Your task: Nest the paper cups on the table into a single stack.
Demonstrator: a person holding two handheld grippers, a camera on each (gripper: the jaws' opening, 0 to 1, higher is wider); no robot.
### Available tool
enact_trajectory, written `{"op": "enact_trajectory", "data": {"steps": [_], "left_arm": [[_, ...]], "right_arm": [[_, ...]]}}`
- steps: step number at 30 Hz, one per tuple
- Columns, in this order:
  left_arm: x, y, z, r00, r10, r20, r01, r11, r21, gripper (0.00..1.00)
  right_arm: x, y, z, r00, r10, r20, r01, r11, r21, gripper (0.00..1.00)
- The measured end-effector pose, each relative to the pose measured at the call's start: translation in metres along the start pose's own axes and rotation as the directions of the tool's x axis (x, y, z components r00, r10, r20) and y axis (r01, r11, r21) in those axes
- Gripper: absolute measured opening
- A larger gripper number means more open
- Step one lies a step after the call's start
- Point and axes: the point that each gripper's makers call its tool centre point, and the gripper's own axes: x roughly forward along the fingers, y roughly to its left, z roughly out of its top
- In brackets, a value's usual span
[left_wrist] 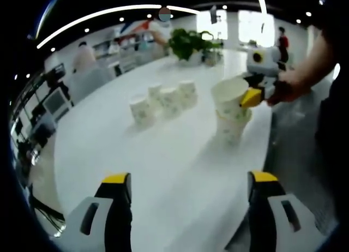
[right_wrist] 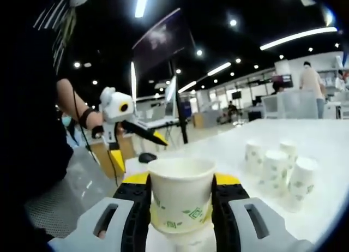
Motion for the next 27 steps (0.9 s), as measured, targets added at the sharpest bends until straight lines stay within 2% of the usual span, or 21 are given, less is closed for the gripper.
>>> {"op": "enact_trajectory", "data": {"steps": [7, 10, 17, 22, 27], "left_arm": [[0.000, 0.000, 0.001, 1.000, 0.002, 0.006, -0.002, 1.000, -0.007, 0.87], [-0.001, 0.000, 0.001, 1.000, 0.007, 0.011, -0.007, 1.000, -0.014, 0.87], [-0.003, 0.001, 0.001, 1.000, 0.015, 0.016, -0.015, 1.000, -0.014, 0.87], [-0.002, -0.001, 0.002, 1.000, 0.012, 0.014, -0.012, 1.000, -0.010, 0.86], [-0.002, -0.001, 0.005, 1.000, 0.013, 0.019, -0.013, 1.000, -0.008, 0.86]], "right_arm": [[-0.005, 0.000, -0.007, 1.000, -0.002, -0.028, 0.002, 1.000, 0.007, 0.42], [-0.007, 0.000, -0.012, 0.998, 0.003, -0.069, -0.003, 1.000, -0.002, 0.42], [-0.010, -0.005, -0.019, 0.994, -0.001, -0.105, -0.001, 1.000, -0.018, 0.45], [-0.012, -0.006, -0.026, 0.990, -0.008, -0.140, 0.004, 0.999, -0.031, 0.50], [-0.013, -0.003, -0.027, 0.989, -0.006, -0.146, 0.001, 0.999, -0.034, 0.54]]}}
